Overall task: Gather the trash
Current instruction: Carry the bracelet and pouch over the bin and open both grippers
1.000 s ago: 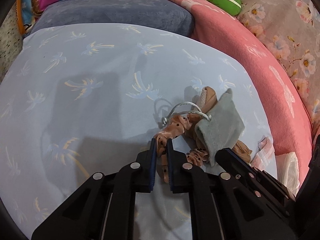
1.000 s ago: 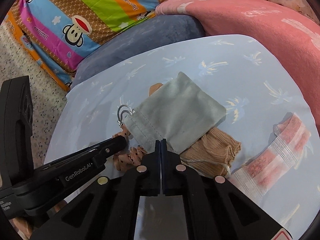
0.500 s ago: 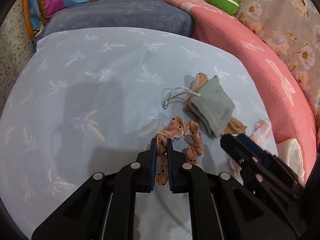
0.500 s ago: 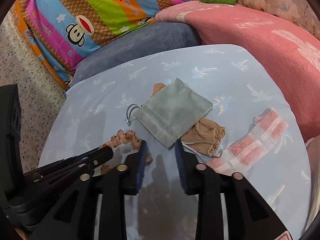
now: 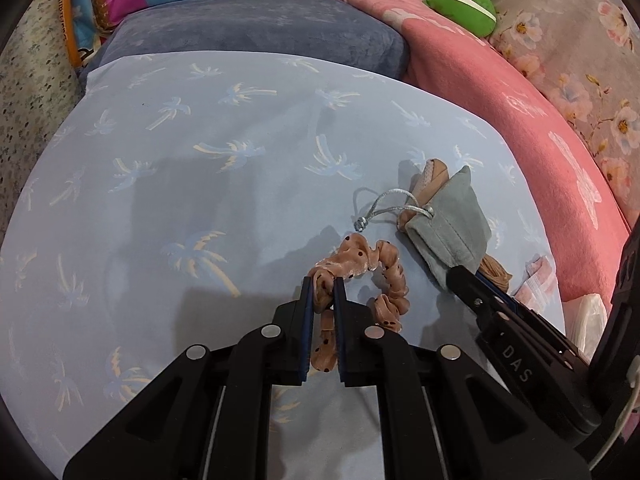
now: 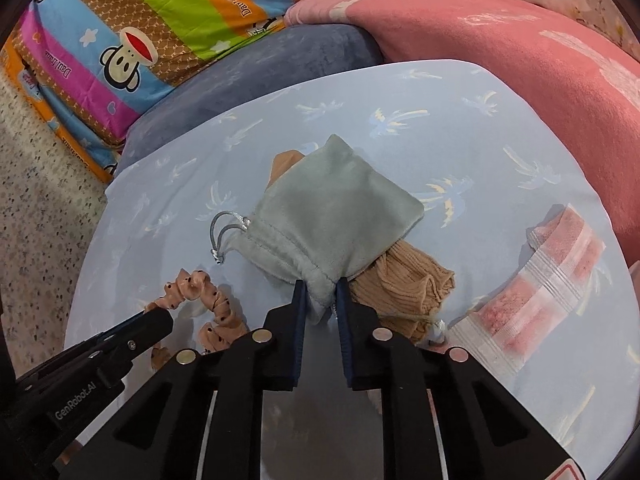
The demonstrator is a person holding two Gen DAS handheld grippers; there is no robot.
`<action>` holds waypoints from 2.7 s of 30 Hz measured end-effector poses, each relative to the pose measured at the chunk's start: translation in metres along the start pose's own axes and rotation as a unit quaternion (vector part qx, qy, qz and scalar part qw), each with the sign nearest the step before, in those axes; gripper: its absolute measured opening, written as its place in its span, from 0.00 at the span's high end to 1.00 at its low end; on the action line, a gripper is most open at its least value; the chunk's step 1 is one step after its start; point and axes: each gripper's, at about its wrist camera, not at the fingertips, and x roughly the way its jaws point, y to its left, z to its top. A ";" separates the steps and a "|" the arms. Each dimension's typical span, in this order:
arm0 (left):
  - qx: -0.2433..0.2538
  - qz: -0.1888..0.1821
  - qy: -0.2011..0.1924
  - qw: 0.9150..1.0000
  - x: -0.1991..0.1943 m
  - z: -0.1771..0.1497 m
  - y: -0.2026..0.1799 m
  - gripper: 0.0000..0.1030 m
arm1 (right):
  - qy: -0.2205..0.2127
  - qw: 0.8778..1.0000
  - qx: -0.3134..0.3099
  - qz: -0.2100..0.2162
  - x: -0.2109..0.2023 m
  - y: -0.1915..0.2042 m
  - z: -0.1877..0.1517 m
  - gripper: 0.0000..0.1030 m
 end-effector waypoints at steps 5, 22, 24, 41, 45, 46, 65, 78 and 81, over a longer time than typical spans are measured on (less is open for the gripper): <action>0.008 -0.005 -0.003 1.000 -0.007 -0.007 -0.010 0.91 | -0.015 1.000 0.008 0.011 -0.025 -0.004 -0.006 0.89; 0.089 -0.045 -0.022 0.995 -0.050 -0.047 -0.095 0.91 | -0.089 0.995 0.037 -0.012 -0.141 -0.050 -0.046 0.89; 0.101 -0.050 -0.024 0.993 -0.053 -0.052 -0.106 0.91 | -0.097 0.994 0.044 -0.018 -0.152 -0.060 -0.051 0.89; 0.201 -0.092 -0.030 0.975 -0.067 -0.093 -0.210 0.91 | -0.157 0.978 0.122 -0.069 -0.238 -0.163 -0.085 0.89; 0.218 -0.101 -0.028 0.970 -0.066 -0.099 -0.229 0.91 | -0.161 0.974 0.137 -0.077 -0.247 -0.181 -0.095 0.89; 0.223 -0.104 -0.027 0.969 -0.065 -0.101 -0.234 0.91 | -0.162 0.974 0.140 -0.080 -0.249 -0.185 -0.097 0.89; 0.272 -0.147 -0.008 0.951 -0.055 -0.117 -0.300 0.89 | -0.172 0.959 0.195 -0.114 -0.275 -0.246 -0.124 0.89; 0.269 -0.140 -0.011 0.953 -0.053 -0.119 -0.309 0.47 | -0.170 0.957 0.202 -0.118 -0.274 -0.249 -0.125 0.87; 0.264 -0.137 -0.011 0.955 -0.053 -0.116 -0.305 0.46 | -0.172 0.957 0.202 -0.118 -0.273 -0.247 -0.125 0.83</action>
